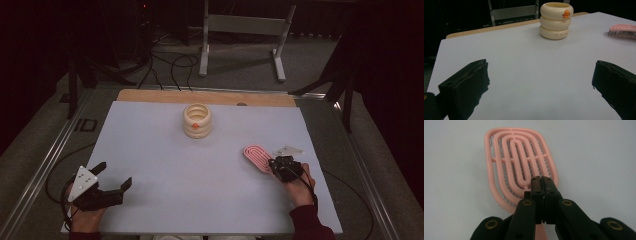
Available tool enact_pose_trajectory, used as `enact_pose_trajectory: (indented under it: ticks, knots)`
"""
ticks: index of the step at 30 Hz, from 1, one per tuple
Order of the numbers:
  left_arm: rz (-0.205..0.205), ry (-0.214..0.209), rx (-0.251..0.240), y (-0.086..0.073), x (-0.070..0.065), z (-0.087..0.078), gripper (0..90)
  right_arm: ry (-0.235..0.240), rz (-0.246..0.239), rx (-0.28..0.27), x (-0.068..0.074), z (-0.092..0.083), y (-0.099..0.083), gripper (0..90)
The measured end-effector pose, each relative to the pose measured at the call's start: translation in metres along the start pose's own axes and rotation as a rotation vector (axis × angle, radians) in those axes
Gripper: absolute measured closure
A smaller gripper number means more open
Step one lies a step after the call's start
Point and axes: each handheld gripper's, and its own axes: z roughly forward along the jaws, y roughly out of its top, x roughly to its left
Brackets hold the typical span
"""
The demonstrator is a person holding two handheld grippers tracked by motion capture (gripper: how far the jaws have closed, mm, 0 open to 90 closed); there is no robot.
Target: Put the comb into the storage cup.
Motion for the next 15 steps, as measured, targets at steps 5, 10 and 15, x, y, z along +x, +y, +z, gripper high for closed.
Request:
enact_pose_trajectory:
  ticks: [5,10,15]
  knots:
    - [0.000,-0.002,0.001,0.0000,-0.0007,0.0005,1.3,0.008,-0.019,0.005,0.0042,0.0016,0.0024,89.3]
    - [0.000,-0.002,0.002,-0.0001,-0.0008,0.0007,1.3,0.022,-0.032,0.001,0.0075,0.0018,0.0038,89.7]
    - [0.001,-0.003,0.003,-0.0001,-0.0010,0.0009,1.3,0.040,-0.061,-0.002,0.0097,0.0015,0.0038,89.6]
